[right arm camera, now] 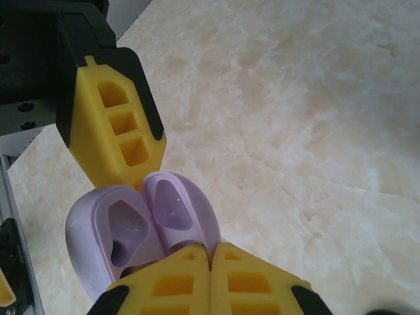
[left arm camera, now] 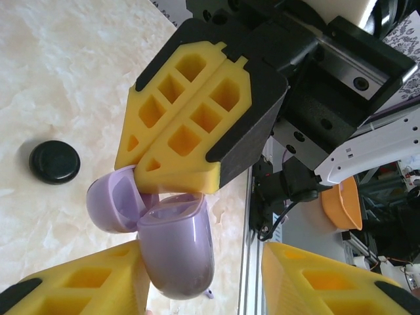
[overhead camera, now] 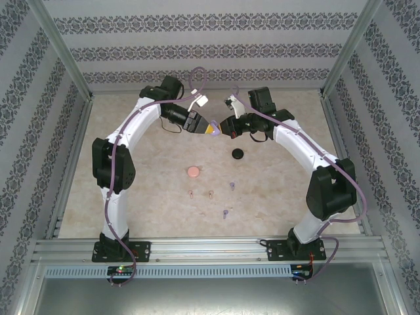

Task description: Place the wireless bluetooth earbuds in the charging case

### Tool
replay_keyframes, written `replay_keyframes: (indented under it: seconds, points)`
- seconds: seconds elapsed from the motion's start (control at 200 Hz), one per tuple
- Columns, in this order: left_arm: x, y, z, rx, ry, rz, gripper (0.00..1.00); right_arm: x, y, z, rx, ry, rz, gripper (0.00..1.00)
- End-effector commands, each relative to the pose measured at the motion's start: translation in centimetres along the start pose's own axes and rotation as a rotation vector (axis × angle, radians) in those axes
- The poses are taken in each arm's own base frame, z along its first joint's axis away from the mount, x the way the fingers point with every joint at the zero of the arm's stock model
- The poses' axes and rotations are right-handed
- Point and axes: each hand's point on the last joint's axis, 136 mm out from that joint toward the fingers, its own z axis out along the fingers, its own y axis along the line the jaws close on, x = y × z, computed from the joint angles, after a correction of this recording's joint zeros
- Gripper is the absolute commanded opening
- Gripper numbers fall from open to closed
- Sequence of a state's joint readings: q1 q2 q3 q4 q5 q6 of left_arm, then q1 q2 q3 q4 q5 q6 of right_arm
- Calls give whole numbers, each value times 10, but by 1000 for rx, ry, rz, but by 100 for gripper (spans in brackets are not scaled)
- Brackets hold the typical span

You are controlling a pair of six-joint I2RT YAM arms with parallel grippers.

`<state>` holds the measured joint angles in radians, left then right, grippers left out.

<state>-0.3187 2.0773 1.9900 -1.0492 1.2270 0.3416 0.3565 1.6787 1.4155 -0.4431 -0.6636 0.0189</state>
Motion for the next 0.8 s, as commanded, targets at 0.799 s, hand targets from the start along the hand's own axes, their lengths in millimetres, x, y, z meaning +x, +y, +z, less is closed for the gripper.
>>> replay_keyframes:
  seconds: [0.799]
  points:
    - [-5,-2,7,98,-17,-4,8,-16,9,6,-10,-14,-47,0]
